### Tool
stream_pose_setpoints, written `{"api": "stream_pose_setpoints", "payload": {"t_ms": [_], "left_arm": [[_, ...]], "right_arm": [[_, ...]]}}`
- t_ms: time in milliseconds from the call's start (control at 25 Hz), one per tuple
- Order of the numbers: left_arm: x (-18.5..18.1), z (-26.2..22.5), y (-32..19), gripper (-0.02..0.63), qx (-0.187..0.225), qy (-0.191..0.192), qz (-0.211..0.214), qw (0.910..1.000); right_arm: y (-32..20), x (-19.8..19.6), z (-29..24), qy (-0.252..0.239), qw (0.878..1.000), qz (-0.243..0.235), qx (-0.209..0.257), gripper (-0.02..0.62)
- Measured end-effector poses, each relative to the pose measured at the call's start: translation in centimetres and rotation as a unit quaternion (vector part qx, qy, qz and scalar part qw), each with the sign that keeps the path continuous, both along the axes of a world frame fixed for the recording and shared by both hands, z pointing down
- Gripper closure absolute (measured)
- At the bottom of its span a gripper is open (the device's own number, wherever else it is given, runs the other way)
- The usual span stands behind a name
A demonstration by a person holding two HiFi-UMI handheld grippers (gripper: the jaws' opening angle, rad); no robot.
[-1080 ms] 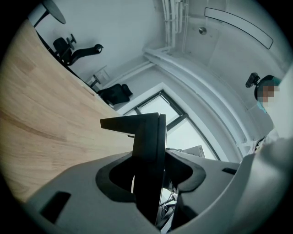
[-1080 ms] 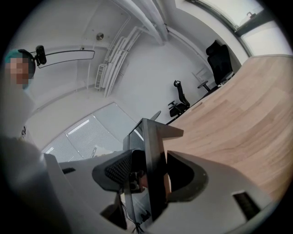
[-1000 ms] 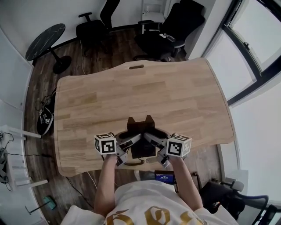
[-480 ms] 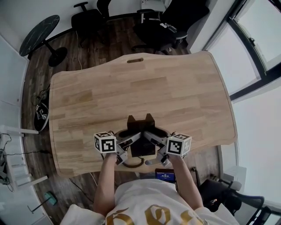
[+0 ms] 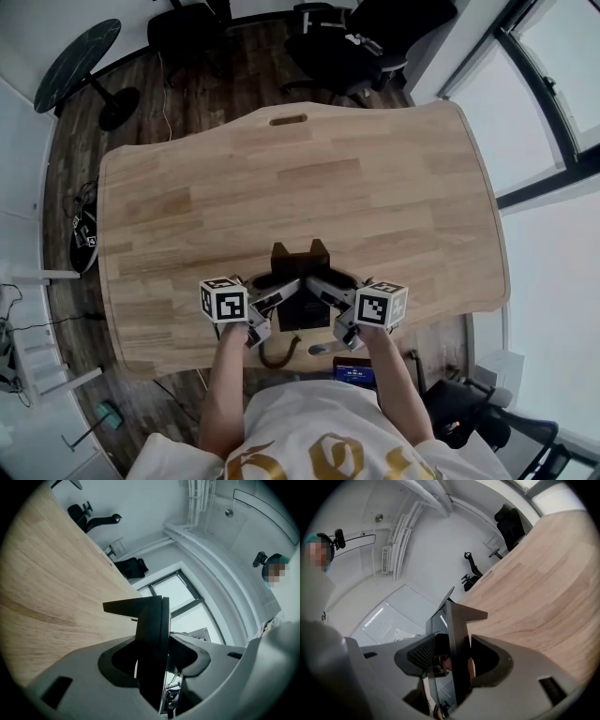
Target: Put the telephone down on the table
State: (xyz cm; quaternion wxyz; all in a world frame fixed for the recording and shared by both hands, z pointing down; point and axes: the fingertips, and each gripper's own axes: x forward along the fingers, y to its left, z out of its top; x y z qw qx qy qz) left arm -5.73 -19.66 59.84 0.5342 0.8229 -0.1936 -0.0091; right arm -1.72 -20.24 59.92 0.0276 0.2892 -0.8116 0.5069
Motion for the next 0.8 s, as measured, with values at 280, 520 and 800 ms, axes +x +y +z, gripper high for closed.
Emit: {"api": "stream_pose_setpoints", "payload": {"t_ms": [280,520,800], "left_arm": [[0.4,1.7,-1.7,0.414,-0.014,-0.002,0.001,0.9999],[0.4,3.0,-2.7,0.414,-0.026,-0.004,-0.002,0.9997],[-0.2,4.2,-3.9,0.414,-0.040,-0.005,-0.016,0.9991]], "right_arm": [[-1.7,0.4,1.7,-0.003,1.000,-0.002,-0.019,0.374],[-2.7,0.4,3.1,-0.004,0.999,-0.002,-0.035,0.374],[-4.0,-0.2,4.2,-0.002,0.999,-0.011,-0.046,0.374]]}}
